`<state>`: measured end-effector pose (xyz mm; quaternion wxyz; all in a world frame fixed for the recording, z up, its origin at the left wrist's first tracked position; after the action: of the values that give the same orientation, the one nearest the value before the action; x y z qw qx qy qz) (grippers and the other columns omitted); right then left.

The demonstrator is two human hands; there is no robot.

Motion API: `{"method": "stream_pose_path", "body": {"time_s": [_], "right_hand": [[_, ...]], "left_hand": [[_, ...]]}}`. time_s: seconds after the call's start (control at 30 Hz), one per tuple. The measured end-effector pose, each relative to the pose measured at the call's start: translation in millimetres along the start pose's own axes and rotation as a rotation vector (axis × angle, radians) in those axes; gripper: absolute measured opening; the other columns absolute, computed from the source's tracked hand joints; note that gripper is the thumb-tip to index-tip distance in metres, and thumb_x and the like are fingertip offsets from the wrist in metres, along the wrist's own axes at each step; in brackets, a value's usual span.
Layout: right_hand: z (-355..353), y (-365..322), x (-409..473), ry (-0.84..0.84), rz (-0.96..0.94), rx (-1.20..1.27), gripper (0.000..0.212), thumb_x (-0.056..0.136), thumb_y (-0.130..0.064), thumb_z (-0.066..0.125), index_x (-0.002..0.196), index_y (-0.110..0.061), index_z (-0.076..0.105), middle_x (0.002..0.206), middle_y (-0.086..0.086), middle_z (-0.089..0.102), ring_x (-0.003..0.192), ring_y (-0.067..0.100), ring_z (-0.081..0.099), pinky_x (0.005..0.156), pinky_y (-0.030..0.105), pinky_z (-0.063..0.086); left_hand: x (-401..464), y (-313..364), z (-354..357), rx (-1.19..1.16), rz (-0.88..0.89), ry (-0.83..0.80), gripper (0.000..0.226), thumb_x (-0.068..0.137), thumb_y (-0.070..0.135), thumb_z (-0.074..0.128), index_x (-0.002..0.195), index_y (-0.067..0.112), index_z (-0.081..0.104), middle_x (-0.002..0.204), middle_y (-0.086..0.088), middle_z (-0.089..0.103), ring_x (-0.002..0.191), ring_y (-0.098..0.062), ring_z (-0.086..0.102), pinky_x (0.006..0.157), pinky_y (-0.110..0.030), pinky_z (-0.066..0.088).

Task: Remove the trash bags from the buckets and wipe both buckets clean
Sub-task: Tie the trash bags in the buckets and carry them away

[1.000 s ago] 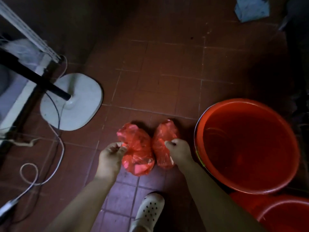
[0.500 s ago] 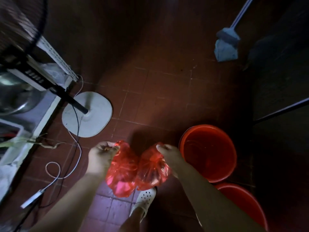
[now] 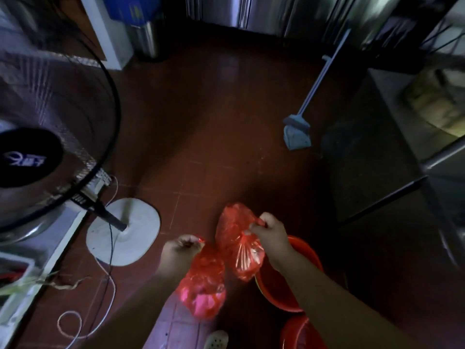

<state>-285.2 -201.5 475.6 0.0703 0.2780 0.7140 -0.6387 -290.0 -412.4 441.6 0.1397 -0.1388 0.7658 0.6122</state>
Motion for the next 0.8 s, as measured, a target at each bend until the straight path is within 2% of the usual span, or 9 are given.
{"method": "stream_pose_path", "body": {"time_s": [0.1, 0.17, 0.23, 0.3, 0.4, 0.5, 0.57, 0.67, 0.8], "right_hand": [[-13, -28, 25, 0.037, -0.045, -0.007, 0.021, 0.085, 0.004, 0.059, 0.073, -0.009, 0.047, 0.068, 0.012, 0.049, 0.061, 0.018, 0.049, 0.057, 0.026, 0.042], [-26, -42, 46, 0.050, -0.049, -0.006, 0.014, 0.083, 0.001, 0.064, 0.075, -0.008, 0.055, 0.062, 0.005, 0.053, 0.056, 0.012, 0.050, 0.057, 0.027, 0.043], [-40, -52, 72, 0.064, -0.037, 0.006, 0.007, 0.081, -0.001, 0.066, 0.081, -0.006, 0.060, 0.062, 0.000, 0.055, 0.054, 0.007, 0.051, 0.054, 0.024, 0.043], [-53, -61, 102, 0.093, -0.034, -0.021, 0.005, 0.082, -0.004, 0.065, 0.086, -0.005, 0.063, 0.068, 0.003, 0.056, 0.061, 0.011, 0.051, 0.060, 0.029, 0.042], [-69, -76, 154, 0.087, -0.040, -0.034, 0.001, 0.084, -0.005, 0.064, 0.085, -0.006, 0.064, 0.072, 0.008, 0.061, 0.065, 0.016, 0.054, 0.065, 0.033, 0.045], [-79, -101, 208, 0.074, -0.030, -0.013, 0.003, 0.086, -0.002, 0.062, 0.088, -0.003, 0.064, 0.069, 0.004, 0.062, 0.063, 0.014, 0.056, 0.057, 0.021, 0.046], [-82, -120, 238, 0.059, -0.037, -0.038, 0.005, 0.086, 0.001, 0.061, 0.088, -0.003, 0.064, 0.070, 0.004, 0.062, 0.063, 0.013, 0.055, 0.055, 0.015, 0.045], [-83, -150, 279, 0.046, -0.048, -0.044, 0.011, 0.086, 0.006, 0.056, 0.092, 0.000, 0.062, 0.074, 0.007, 0.061, 0.064, 0.011, 0.054, 0.055, 0.012, 0.044], [-79, -191, 332, 0.039, -0.088, -0.100, 0.014, 0.086, 0.006, 0.057, 0.097, -0.001, 0.062, 0.083, 0.007, 0.063, 0.073, 0.013, 0.057, 0.065, 0.019, 0.046]], "left_hand": [[26, 34, 17, 0.018, 0.039, -0.024, 0.019, 0.080, -0.002, 0.068, 0.066, 0.010, 0.068, 0.061, -0.004, 0.061, 0.048, 0.001, 0.049, 0.050, -0.010, 0.040], [47, 53, 32, 0.025, 0.054, -0.052, 0.024, 0.079, 0.000, 0.070, 0.063, 0.017, 0.067, 0.056, 0.005, 0.062, 0.051, 0.001, 0.050, 0.055, -0.015, 0.042], [71, 71, 48, 0.044, 0.068, -0.064, 0.022, 0.077, 0.001, 0.072, 0.064, 0.018, 0.068, 0.054, 0.011, 0.063, 0.056, -0.002, 0.055, 0.063, -0.020, 0.045], [100, 90, 63, 0.048, 0.080, -0.065, 0.018, 0.076, 0.001, 0.074, 0.068, 0.016, 0.068, 0.058, 0.011, 0.065, 0.062, -0.007, 0.058, 0.069, -0.026, 0.047], [146, 121, 84, 0.127, 0.151, -0.045, 0.027, 0.074, 0.002, 0.076, 0.064, 0.023, 0.063, 0.050, 0.019, 0.061, 0.052, 0.010, 0.054, 0.062, -0.016, 0.045], [187, 156, 97, 0.186, 0.242, -0.009, 0.036, 0.075, 0.000, 0.074, 0.059, 0.027, 0.056, 0.050, 0.022, 0.058, 0.049, 0.010, 0.050, 0.055, -0.009, 0.038], [215, 180, 98, 0.254, 0.282, 0.031, 0.038, 0.076, 0.001, 0.073, 0.059, 0.029, 0.055, 0.051, 0.016, 0.059, 0.047, 0.011, 0.050, 0.051, -0.006, 0.036], [256, 214, 97, 0.234, 0.262, 0.050, 0.032, 0.081, 0.004, 0.069, 0.062, 0.027, 0.058, 0.054, 0.010, 0.056, 0.037, 0.006, 0.047, 0.041, -0.011, 0.037], [310, 255, 100, 0.052, 0.190, 0.067, 0.025, 0.085, -0.003, 0.063, 0.070, 0.017, 0.058, 0.063, 0.004, 0.054, 0.057, -0.003, 0.048, 0.055, -0.013, 0.040]]}}
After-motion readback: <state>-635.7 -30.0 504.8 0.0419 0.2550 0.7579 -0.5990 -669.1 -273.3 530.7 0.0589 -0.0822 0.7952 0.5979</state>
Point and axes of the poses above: each hand's wrist, its own x-axis towards the middle knuckle, its own z-axis out of the palm, y = z × x, the point moved 2 cm from there along x, towards the middle knuckle
